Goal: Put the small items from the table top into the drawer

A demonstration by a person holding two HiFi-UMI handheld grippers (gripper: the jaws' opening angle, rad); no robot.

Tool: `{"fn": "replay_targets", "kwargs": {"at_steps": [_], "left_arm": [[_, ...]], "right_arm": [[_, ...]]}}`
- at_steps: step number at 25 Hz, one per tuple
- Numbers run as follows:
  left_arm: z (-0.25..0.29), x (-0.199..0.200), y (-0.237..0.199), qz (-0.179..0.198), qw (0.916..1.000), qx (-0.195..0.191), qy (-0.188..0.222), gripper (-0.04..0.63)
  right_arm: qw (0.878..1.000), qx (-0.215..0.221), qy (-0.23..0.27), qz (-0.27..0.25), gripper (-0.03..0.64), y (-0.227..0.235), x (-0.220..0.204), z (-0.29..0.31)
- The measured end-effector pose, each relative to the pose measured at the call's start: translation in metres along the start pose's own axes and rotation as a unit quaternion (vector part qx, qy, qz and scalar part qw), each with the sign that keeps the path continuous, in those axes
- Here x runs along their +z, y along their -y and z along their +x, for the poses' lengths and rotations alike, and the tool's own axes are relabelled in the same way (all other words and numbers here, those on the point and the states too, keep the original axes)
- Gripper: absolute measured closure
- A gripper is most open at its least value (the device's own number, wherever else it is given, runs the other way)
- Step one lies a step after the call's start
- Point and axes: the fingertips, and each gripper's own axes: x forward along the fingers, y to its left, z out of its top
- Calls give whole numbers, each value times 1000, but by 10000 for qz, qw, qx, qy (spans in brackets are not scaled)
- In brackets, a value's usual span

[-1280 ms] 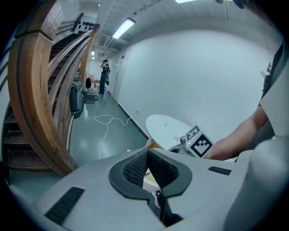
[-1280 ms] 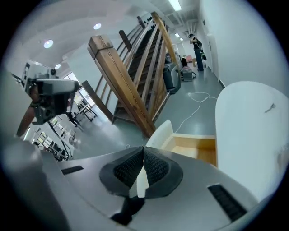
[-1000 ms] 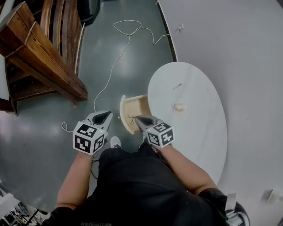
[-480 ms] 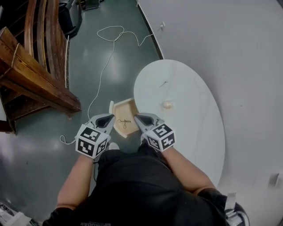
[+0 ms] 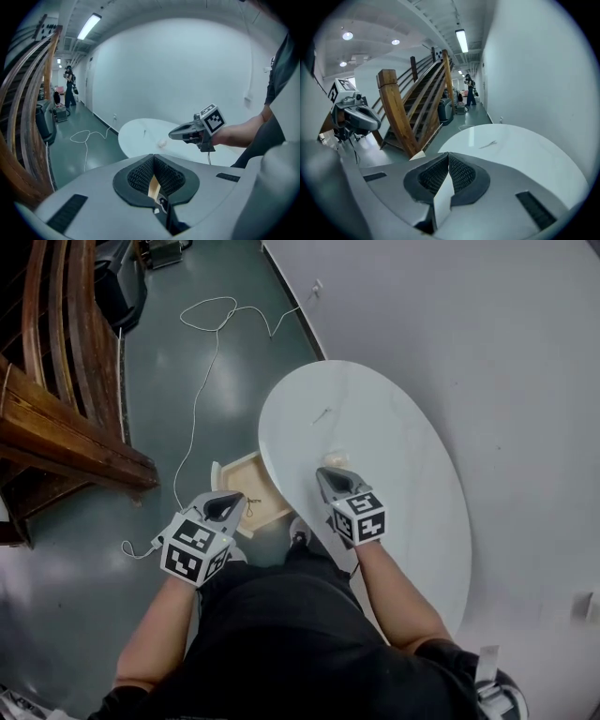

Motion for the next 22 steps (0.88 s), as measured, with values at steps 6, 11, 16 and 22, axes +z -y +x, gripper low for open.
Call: {"fn": "replay_targets", "kwargs": {"at_steps": [6, 11, 16, 22], "left_arm": [[12, 0, 8, 37, 9999, -46, -134, 580], [10, 4, 1, -9, 9998, 96, -151, 580], [6, -1, -4, -122, 9994, 239, -237, 580], [4, -8, -4, -249, 9988, 320, -279, 580]], "right_arm": [[9967, -713, -275, -263, 607, 59, -22, 0], [9918, -869, -762, -546, 475, 81, -47, 22], [9901, -904, -983, -440, 400, 96, -60, 43], [9896, -818, -1171, -158, 371, 100, -78, 58]]}}
